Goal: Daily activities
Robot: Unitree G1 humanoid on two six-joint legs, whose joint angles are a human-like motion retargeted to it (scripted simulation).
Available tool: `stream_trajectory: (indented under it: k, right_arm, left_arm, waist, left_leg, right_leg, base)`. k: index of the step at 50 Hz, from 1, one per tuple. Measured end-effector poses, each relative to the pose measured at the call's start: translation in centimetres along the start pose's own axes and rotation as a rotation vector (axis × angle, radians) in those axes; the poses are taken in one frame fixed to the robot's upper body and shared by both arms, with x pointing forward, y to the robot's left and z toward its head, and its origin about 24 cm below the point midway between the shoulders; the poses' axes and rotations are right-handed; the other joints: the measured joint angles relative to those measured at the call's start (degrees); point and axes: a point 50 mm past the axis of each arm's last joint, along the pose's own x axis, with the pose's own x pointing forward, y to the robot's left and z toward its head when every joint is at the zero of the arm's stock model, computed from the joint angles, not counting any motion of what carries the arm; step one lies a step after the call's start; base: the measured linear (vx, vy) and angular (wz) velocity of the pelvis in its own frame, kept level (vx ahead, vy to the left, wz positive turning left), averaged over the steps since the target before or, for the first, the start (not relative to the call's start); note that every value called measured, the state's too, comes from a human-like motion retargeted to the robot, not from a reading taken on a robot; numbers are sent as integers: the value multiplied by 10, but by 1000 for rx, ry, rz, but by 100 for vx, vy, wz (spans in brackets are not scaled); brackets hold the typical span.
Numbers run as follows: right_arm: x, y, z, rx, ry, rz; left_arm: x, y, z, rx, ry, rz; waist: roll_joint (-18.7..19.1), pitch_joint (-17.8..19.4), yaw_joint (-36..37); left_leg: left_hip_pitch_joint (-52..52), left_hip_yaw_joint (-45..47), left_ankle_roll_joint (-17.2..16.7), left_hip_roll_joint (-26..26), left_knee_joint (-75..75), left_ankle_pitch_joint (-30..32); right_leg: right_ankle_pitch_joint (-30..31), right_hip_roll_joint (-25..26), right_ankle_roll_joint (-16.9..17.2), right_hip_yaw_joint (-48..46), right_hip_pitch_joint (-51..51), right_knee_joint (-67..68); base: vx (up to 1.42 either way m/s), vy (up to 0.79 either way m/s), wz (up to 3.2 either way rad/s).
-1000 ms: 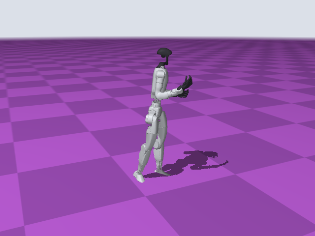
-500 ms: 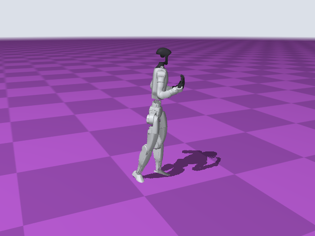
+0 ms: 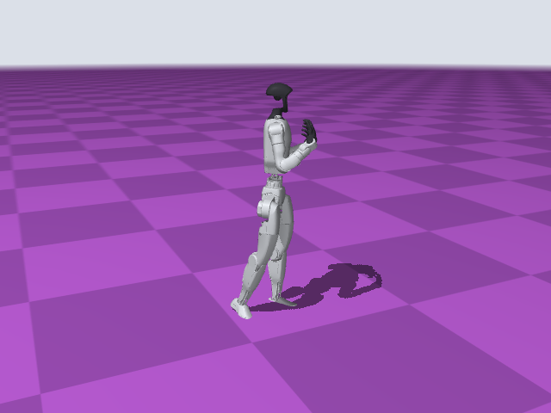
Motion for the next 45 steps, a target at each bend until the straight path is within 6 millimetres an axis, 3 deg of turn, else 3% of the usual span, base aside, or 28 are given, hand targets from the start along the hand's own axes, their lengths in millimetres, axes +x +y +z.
stream_trajectory:
  k: [10, 13, 15, 20, 24, 29, 32, 35, 36, 40, 45]
  right_arm:
    - [-6, -3, -1, -49, 61, 10]
    - [-23, -10, -11, -53, 175, -45]
    - [-43, -18, -19, -64, 288, -115]
    - [-128, -42, -19, -119, 607, -476]
    - [-215, -54, 13, -210, 756, -950]
    - [-323, -40, 77, -337, 764, -1641]
    - [-375, -13, 110, -354, 709, -2014]
    - [-412, 22, 129, -313, 671, -2315]
    - [-420, 32, 133, -293, 674, -2390]
    - [-440, 66, 144, -218, 701, -2616]
    - [-446, 80, 153, -222, 738, -2730]
  left_arm:
    - [-6, 7, 2, 108, 80, 25]
    - [-19, 21, 3, 208, 179, 127]
    - [-40, 34, 8, 316, 295, 261]
    - [-123, 54, 46, 689, 696, 753]
    - [-199, 41, 103, 966, 977, 1222]
    - [-280, -12, 187, 1220, 1173, 1860]
    - [-313, -57, 230, 1285, 1181, 2247]
    - [-334, -99, 257, 1270, 1141, 2571]
    - [-338, -109, 263, -1255, -1128, -2649]
    - [-345, -141, 278, -1084, -974, -2601]
    - [-345, -152, 286, -1041, -875, -2574]
  waist:
    - [2, 1, -8]
    - [-1, 6, -12]
    - [-2, 10, -13]
    - [-7, 18, -21]
    - [-13, 19, -30]
    - [-25, 16, -35]
    - [-32, 14, -36]
    - [-40, 16, -39]
    - [-42, 17, -39]
    - [-49, 23, -41]
    - [-52, 28, -40]
  left_leg:
    - [-7, 5, -3, 0, 15, -10]
    - [-11, 11, -12, 2, 17, -9]
    - [-14, 16, -19, 3, 16, -5]
    - [-16, 27, -40, 6, 1, 13]
    - [-22, 37, -56, 9, -8, 24]
    - [-40, 46, -78, 11, -9, 34]
    - [-50, 51, -88, 9, -9, 42]
    - [-59, 55, -88, 2, -9, 50]
    - [-61, 56, -88, 1, -10, 51]
    - [-69, 58, -88, -5, -10, 57]
    - [-74, 60, -88, -9, -10, 59]
  right_leg:
    - [6, 5, -6, 1, 3, -10]
    - [12, 9, -7, 4, 2, -16]
    - [17, 12, -7, 5, 1, -23]
    - [26, 18, -5, -2, 0, -41]
    - [31, 24, 4, -8, -4, -55]
    - [47, 33, 12, -13, -11, -77]
    - [60, 37, 13, -15, -15, -91]
    - [75, 40, 15, -14, -17, -106]
    - [79, 40, 15, -14, -18, -110]
    - [92, 43, 17, -13, -19, -127]
    - [101, 45, 19, -14, -18, -143]
  base:
    - [0, 0, 0]
    - [0, 0, 0]
    - [0, 0, 0]
    - [0, 0, 0]
    - [0, 0, 0]
    - [0, 0, 0]
    - [0, 2, 4]
    - [0, 7, 9]
    - [0, 6, 9]
    - [0, 1, 2]
    - [0, 0, 0]
